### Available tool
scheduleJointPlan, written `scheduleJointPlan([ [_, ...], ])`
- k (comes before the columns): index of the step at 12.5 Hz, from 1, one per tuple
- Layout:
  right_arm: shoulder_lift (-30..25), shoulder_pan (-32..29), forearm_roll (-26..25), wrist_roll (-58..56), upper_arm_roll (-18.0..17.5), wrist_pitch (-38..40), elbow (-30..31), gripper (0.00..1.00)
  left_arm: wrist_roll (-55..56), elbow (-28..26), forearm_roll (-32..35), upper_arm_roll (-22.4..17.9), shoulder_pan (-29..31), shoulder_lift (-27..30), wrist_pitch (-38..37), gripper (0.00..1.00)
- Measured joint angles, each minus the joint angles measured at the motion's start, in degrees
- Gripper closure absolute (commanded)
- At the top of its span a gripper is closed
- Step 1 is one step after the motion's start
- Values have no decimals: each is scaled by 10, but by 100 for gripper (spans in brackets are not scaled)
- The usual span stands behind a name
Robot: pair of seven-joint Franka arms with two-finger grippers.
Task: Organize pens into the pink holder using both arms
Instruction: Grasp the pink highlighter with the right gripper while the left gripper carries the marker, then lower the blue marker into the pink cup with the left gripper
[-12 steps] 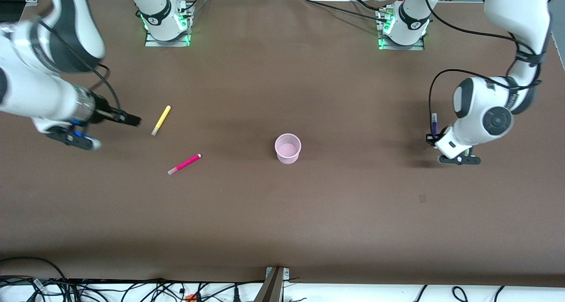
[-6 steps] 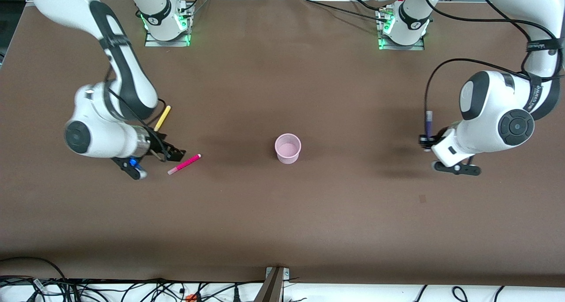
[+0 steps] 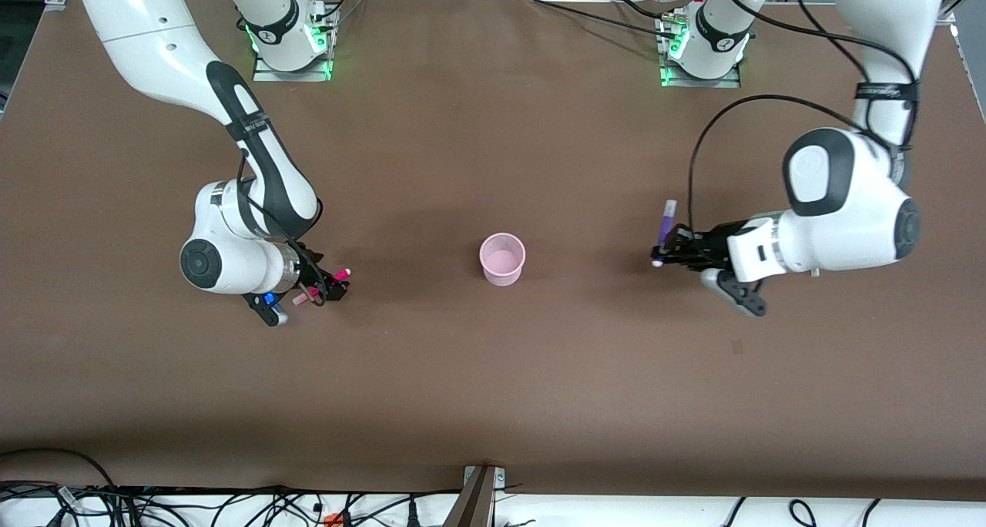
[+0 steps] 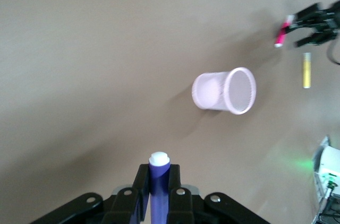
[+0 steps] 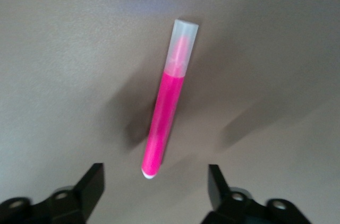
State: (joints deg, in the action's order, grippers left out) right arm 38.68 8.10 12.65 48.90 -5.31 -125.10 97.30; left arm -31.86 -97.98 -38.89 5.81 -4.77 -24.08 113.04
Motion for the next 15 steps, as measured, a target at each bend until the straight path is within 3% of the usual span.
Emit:
scheduleJointPlan([
  [2,9,0,0,0,0,-11,0,47,-87,0,-75,24,-20,-24,37,100],
  [5,22,1,3,1,0,-25,-2,93,-261,2,-216,55,-32,-66,90,100],
  [6,22,1,4,1,-1,-25,-5,100,-329,3,-272,61,-32,-77,96,100],
  [9,22,3,4,0,-1,-20,-8,100,-524,6,-438,77,-50,-91,119,100],
  [11,22,6,8,-1,-7,23,-13,100,-639,6,-510,78,-71,-102,129,100],
  [14,3,9,89,-1,-9,164,-55,100,-785,6,-569,78,-83,-124,152,100],
  [15,-6,9,123,0,-8,221,-79,100,-816,6,-588,79,-87,-131,152,1],
])
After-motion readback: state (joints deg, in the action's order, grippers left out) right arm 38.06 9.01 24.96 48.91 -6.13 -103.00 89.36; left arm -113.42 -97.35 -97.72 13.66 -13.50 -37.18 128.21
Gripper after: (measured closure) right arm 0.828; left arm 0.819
